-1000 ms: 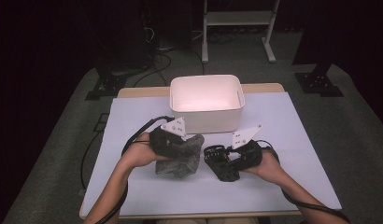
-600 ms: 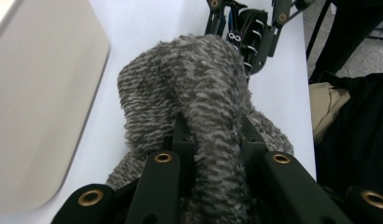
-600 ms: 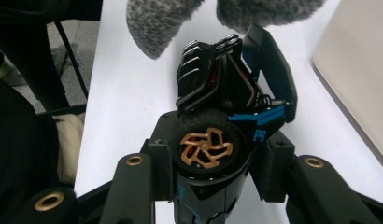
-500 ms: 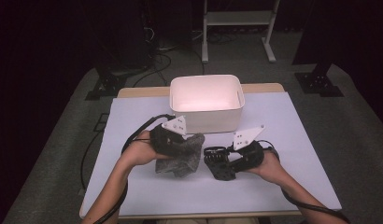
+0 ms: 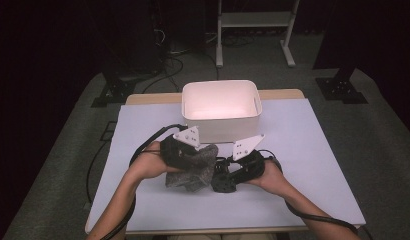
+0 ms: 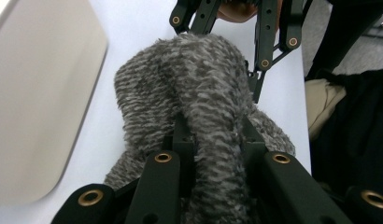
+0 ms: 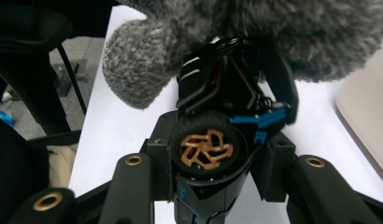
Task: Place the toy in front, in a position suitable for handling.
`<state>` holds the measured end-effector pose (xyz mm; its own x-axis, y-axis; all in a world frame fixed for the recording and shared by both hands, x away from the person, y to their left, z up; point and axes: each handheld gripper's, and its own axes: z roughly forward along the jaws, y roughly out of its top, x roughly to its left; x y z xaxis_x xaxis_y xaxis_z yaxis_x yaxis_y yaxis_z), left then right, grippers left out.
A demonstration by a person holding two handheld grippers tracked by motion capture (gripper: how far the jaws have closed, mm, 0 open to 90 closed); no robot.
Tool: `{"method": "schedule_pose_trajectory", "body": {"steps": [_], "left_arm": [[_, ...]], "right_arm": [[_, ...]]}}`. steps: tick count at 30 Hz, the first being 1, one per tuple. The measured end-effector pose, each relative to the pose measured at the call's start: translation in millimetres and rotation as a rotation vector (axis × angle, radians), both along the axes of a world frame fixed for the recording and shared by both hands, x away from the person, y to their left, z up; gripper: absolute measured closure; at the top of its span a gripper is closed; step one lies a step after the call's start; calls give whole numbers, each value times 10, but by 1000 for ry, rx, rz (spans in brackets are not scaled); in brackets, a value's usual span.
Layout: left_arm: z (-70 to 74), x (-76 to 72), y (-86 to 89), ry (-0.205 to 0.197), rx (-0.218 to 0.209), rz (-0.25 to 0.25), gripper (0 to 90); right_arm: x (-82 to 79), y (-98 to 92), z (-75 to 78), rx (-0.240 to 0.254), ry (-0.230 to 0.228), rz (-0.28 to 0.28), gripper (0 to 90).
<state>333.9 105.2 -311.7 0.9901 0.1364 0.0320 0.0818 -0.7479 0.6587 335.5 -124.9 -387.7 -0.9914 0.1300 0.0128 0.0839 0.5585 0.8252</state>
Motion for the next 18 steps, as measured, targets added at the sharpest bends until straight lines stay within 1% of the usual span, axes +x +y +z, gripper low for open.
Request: {"method": "schedule_pose_trajectory", "body": {"steps": [5,8,10,13,16,17,18], "left_arm": [[-1,-4,-27,5,7,-3,748],[18,-9,-19,6,6,-8,748],[37,-17,-44,3,13,-14,749],[86,-36,-129,-12,34,-36,749],[150,-58,-241,-24,37,-71,748],[170,-62,-284,-26,37,-83,749],[187,-67,-329,-27,45,-93,748]], "right_arm": [[-22,-63,14,-7,-3,-13,557],[-50,-77,13,-3,-20,-13,561],[-71,-67,14,-6,-35,-11,562],[-95,-35,21,-17,-46,-11,562],[-102,-13,20,-18,-47,-12,562],[-105,-7,19,-19,-53,-9,562],[-114,5,19,-19,-56,-9,562]]}}
